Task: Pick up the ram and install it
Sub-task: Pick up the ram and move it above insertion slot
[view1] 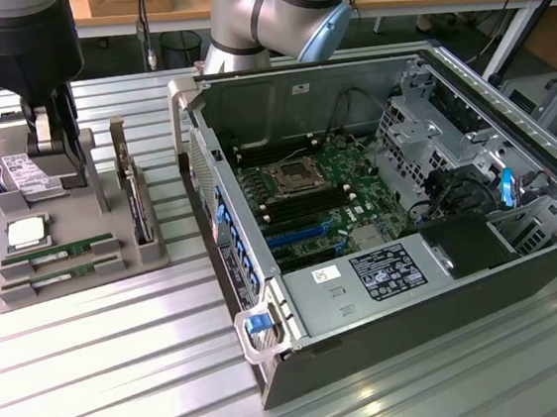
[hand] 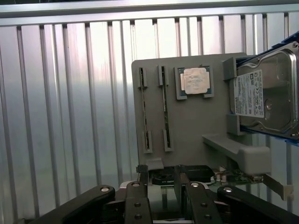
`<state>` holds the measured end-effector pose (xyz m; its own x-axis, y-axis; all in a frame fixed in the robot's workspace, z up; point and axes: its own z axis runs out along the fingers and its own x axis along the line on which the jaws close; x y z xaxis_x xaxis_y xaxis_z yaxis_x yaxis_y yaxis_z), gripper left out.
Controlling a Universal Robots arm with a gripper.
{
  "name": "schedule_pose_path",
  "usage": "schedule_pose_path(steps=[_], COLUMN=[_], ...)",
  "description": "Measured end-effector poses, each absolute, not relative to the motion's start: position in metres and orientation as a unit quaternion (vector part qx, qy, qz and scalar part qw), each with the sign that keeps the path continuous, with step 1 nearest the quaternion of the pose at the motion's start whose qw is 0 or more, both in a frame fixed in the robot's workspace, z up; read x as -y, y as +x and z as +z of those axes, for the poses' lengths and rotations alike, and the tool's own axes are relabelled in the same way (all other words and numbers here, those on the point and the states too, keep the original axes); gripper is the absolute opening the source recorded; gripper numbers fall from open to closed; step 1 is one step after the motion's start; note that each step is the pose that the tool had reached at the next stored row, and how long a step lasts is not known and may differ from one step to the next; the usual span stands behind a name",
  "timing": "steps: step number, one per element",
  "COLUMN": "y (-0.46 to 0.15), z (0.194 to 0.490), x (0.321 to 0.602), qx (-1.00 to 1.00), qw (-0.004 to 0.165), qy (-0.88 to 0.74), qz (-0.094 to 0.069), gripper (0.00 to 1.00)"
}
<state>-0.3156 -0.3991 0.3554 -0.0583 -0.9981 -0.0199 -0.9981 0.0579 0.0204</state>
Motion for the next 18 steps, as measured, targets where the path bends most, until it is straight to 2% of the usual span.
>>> schedule_pose_path(steps=[18], y=[-0.316], z=[0.344], x=[0.399], qx=[-0.727], qw=[0.0], qy=[-0.686], qz=[0.014], gripper=[0.36])
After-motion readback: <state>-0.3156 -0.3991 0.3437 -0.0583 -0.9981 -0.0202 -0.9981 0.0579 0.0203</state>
